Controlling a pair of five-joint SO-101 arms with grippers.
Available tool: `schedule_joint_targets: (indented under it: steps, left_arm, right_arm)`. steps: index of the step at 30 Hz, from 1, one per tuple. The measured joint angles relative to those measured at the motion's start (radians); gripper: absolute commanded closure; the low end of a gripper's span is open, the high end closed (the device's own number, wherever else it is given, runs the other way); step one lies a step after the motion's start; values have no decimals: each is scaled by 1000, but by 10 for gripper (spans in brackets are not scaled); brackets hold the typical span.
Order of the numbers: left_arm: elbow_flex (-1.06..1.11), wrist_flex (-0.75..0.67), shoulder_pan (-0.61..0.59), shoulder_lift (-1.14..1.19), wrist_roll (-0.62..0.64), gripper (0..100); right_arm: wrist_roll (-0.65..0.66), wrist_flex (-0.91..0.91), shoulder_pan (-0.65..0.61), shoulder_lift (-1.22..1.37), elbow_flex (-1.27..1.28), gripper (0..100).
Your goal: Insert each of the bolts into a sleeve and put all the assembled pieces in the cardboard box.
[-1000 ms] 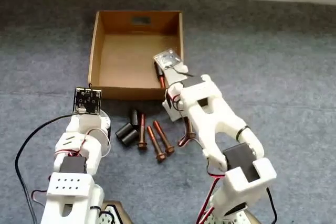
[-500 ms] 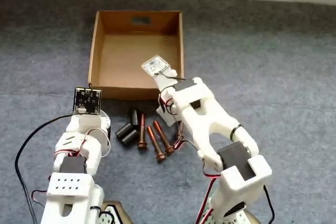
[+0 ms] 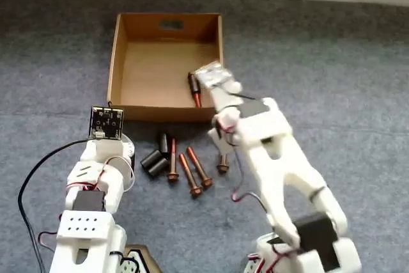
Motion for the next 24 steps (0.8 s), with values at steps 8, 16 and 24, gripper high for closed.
schedule_joint_targets:
  steps: [8,16,24]
  left_arm:
    - [0,0,0,0,0,974]
    - [0,0,0,0,0,974]
    - [0,0,0,0,0,974]
  right_arm:
    - [-5,-57,239,-115,275,992]
    - [37,-109,308,-77,405,872]
    - [78,-107,315,54,362,883]
